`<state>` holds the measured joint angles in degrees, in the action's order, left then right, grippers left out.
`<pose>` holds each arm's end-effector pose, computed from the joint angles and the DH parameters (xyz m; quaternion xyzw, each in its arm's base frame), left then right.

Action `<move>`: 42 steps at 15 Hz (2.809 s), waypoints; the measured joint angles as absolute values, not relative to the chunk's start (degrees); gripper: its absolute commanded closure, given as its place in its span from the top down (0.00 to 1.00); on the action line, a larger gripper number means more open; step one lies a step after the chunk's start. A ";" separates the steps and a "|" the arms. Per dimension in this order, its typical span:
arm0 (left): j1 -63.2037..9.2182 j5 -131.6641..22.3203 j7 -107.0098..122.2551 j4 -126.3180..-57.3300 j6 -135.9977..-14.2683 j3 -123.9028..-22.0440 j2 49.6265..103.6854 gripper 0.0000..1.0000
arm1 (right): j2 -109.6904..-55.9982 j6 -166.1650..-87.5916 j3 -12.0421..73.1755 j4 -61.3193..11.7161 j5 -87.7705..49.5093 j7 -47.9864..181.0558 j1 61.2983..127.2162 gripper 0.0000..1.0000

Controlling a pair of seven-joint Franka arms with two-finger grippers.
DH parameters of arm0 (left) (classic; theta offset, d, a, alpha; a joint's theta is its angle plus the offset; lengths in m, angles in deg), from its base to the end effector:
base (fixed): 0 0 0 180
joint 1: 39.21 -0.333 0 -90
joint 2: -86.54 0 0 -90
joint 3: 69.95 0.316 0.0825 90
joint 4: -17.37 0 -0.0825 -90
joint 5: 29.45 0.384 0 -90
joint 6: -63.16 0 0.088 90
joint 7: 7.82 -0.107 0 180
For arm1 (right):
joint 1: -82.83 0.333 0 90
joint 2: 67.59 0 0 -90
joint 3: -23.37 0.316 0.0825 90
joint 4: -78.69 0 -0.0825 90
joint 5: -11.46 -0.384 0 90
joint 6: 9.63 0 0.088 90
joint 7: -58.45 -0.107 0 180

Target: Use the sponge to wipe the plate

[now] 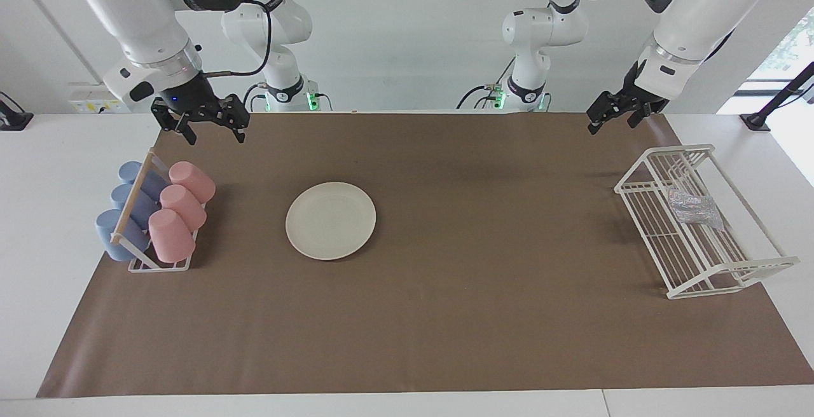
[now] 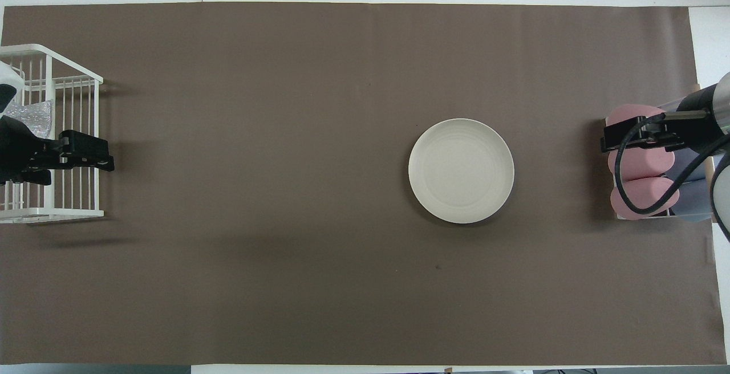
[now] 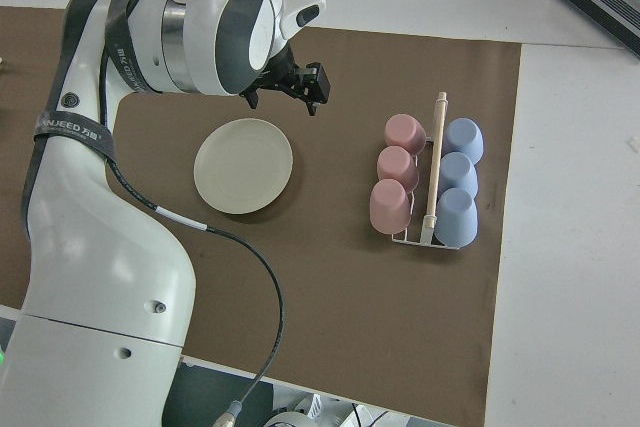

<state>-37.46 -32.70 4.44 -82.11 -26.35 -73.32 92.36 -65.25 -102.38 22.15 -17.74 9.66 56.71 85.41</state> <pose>0.5159 -0.0538 0.6005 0.9970 0.0633 -0.0397 0.0196 0.5437 0.0159 0.5980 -0.9998 0.0042 0.0121 0.0158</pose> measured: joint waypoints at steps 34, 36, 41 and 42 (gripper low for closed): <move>-37.31 19.93 22.44 -86.89 -43.03 -74.36 73.16 0.09 | -63.61 -98.48 39.50 -17.94 9.61 -35.71 91.65 1.00; -37.31 19.93 22.59 -86.98 -43.41 -74.36 73.16 0.00 | -63.47 -98.48 39.59 -18.26 9.56 -36.27 91.64 1.00; -37.31 19.96 22.77 -87.19 -44.05 -74.36 73.16 0.00 | -63.46 -98.70 39.47 -18.30 6.41 -40.44 91.48 1.00; -37.30 19.96 22.77 -87.18 -44.06 -74.38 73.16 0.00 | -63.44 -98.73 39.53 -18.30 5.98 -40.86 91.48 1.00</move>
<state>-37.30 19.96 22.77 -87.18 -44.06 -74.38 73.16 -63.44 -98.73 39.53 -18.30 5.98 -40.86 91.48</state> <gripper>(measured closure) 0.960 0.000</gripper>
